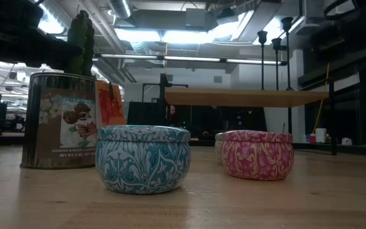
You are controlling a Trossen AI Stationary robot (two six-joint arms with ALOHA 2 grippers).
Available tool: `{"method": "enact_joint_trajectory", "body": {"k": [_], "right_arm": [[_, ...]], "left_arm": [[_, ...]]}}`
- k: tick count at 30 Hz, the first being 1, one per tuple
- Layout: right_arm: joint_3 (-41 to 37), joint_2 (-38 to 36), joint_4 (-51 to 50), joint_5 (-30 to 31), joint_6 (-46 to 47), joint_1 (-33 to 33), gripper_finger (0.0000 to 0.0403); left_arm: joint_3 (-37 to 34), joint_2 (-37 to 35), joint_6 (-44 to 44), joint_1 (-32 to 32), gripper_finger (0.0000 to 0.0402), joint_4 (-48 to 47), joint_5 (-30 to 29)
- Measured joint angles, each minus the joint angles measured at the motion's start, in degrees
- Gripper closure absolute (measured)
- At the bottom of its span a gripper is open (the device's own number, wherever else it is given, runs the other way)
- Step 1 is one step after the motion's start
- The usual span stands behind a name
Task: Pick & Place candle stick holders
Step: Put the blue scented candle on the shelf
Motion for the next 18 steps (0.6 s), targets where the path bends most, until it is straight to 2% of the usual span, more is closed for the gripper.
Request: {"method": "enact_joint_trajectory", "body": {"k": [18], "right_arm": [[-11.88,-23.51,0.73,-1.4,-4.5,0.0,0.0392]], "left_arm": [[0.0,0.0,0.0,0.0,0.0398,0.0,0.0]]}}
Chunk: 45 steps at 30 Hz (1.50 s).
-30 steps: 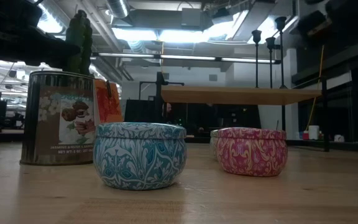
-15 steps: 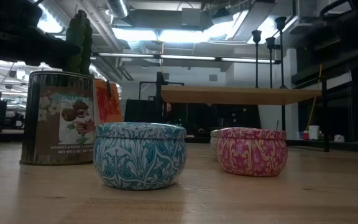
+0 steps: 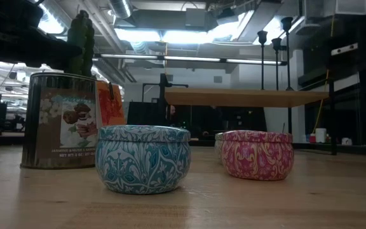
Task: Pick & Place candle stick holders
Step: Put the blue scented candle on the shelf
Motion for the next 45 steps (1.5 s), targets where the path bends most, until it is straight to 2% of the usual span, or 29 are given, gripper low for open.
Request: {"method": "enact_joint_trajectory", "body": {"k": [4,13,19,29,45], "right_arm": [[-2.51,-2.25,4.09,2.94,-1.14,-0.03,0.0392],[-3.11,-2.2,4.39,9.35,-1.84,-0.07,0.0392],[-3.11,-2.2,4.41,9.61,-2.31,-0.32,0.0392],[-3.11,-2.2,4.36,8.09,0.52,-4.66,0.0392],[-3.09,1.43,4.29,8.07,-0.39,-4.74,0.0392]], "left_arm": [[-0.02,0.0,0.0,0.0,0.0398,0.0,0.0],[-0.01,0.0,0.0,0.01,0.0398,0.0,0.0],[-0.02,0.0,0.0,0.0,0.0398,0.0,0.0],[-0.01,0.02,0.0,0.0,0.0398,0.0,0.0],[-0.02,0.0,0.0,0.01,0.0398,0.0,0.0]]}}
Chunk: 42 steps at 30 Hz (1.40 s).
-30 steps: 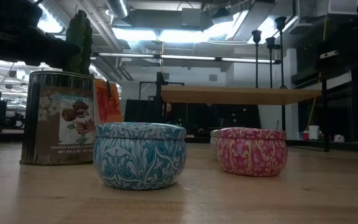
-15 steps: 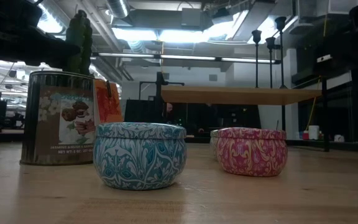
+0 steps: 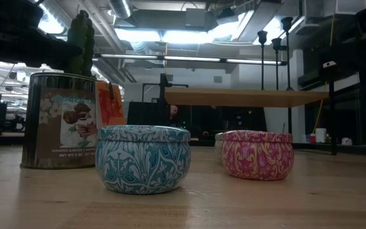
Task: Pick & Place candle stick holders
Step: Put the blue scented candle on the shelf
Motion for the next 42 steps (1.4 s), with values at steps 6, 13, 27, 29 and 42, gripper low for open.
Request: {"method": "enact_joint_trajectory", "body": {"k": [6,13,27,29,42], "right_arm": [[0.0,-0.03,0.73,-3.29,0.94,-0.02,0.0392],[0.0,-0.81,0.48,-2.62,-1.29,-1.5,0.0392],[0.0,-0.92,0.54,-3.13,-4.09,-7.76,0.0392],[0.0,-0.92,0.54,-3.13,-4.11,-7.76,0.0392],[0.01,-0.92,0.53,-3.08,-3.83,-7.76,0.0392]], "left_arm": [[0.0,0.02,0.0,0.0,0.0398,0.0,0.0],[0.0,0.0,0.0,-0.01,0.0398,0.0,0.0],[0.0,0.0,0.0,-0.01,0.0398,0.0,0.0],[0.0,0.02,0.0,-0.01,0.0398,0.0,0.0],[0.01,0.02,0.0,-0.01,0.0398,0.0,0.0]]}}
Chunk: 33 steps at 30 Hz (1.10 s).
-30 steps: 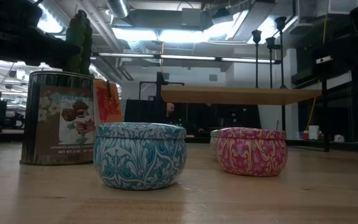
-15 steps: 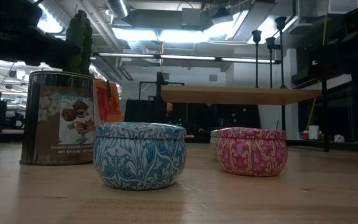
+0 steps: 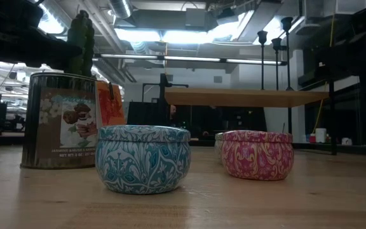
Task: Pick & Place candle stick holders
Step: Put the blue scented candle on the shelf
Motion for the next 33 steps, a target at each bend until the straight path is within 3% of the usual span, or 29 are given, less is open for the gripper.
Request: {"method": "enact_joint_trajectory", "body": {"k": [20,33], "right_arm": [[0.01,0.0,0.01,0.11,0.15,0.0,0.0392],[0.01,0.0,0.0,0.09,0.15,-0.02,0.0392]], "left_arm": [[-0.01,-0.01,0.21,0.01,0.0398,0.16,0.0],[0.01,0.0,-0.16,0.0,0.0398,8.7,0.02]]}}
